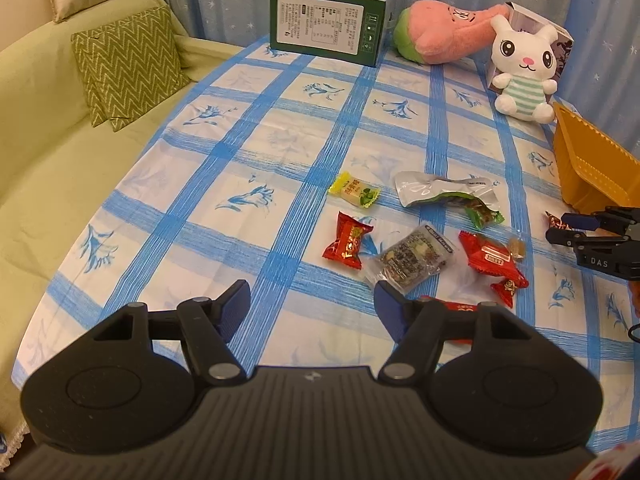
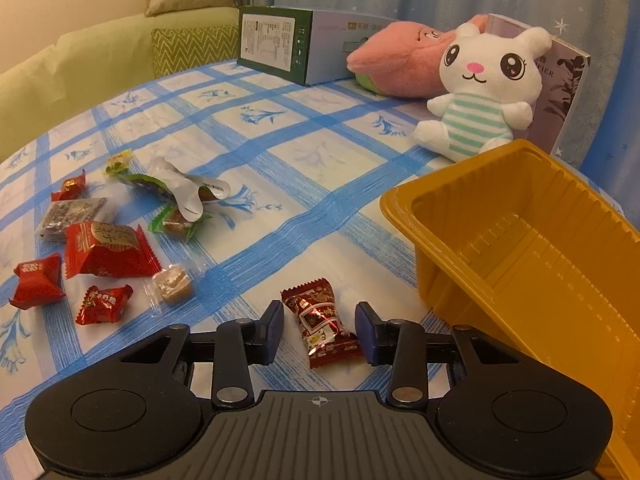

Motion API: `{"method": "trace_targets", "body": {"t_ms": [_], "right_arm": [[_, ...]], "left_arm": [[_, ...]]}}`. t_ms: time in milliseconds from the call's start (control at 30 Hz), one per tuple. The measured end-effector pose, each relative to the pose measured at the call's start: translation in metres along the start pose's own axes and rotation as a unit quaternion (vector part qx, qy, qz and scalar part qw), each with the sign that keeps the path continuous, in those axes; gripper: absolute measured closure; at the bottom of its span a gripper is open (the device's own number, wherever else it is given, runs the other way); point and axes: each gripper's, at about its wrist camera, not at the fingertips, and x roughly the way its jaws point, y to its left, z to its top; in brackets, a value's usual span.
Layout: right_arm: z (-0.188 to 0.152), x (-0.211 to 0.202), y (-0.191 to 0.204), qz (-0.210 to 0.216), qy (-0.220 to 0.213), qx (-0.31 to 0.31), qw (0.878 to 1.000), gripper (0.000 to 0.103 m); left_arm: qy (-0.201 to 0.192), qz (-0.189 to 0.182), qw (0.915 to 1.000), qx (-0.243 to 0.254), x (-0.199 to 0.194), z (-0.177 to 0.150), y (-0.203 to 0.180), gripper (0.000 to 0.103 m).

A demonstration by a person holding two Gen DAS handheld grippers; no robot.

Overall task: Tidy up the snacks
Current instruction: 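Reach the right tool to the brown chocolate packet and close on it, then lift the chocolate with the right tool while the left tool grasps a red candy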

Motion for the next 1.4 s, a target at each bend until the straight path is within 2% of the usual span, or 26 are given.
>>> {"method": "trace_targets", "body": {"t_ms": [67,167,367,567,633,900,1033,1100,1400], "right_arm": [[0.001,0.001,0.000,0.001,0.001,0.008,1.000,0.070],[0.001,0.001,0.002,0.002,0.004,0.020,1.000,0.081],[0.001,-0.005,0.006,-0.012,0.008,0.051,0.999,0.082],[0.004,-0.033,0.011,-0.032,-0.012,0.091,0.995,0.082],[0.004,-0.043,0.013,-0.039,-0.019,0.105,0.994,0.082],[-0.003,-0.077,0.020,-0.078,-0.026,0.150,0.985,0.082],[-0.009,-0.091,0.023,-0.097,-0.027,0.169,0.980,0.082],[-0.013,-0.098,0.024,-0.105,-0.028,0.180,0.978,0.082],[-0.022,-0.123,0.028,-0.122,-0.032,0.220,0.967,0.082]], "left_arm": [[0.001,-0.004,1.0000,0.005,0.004,0.004,0.001,0.037],[0.002,-0.011,0.9999,0.012,0.011,0.008,0.002,0.038],[0.005,-0.029,0.9991,0.032,0.027,0.019,0.001,0.041],[0.010,-0.056,0.9964,0.062,0.047,0.028,-0.003,0.047],[0.012,-0.069,0.9949,0.072,0.055,0.031,-0.004,0.055],[0.034,-0.091,0.9901,0.102,0.086,0.038,-0.005,0.066],[0.048,-0.103,0.9876,0.109,0.096,0.039,-0.004,0.077],[0.045,-0.106,0.9868,0.113,0.097,0.040,-0.003,0.081],[0.035,-0.110,0.9854,0.125,0.085,0.049,-0.005,0.084]]}}
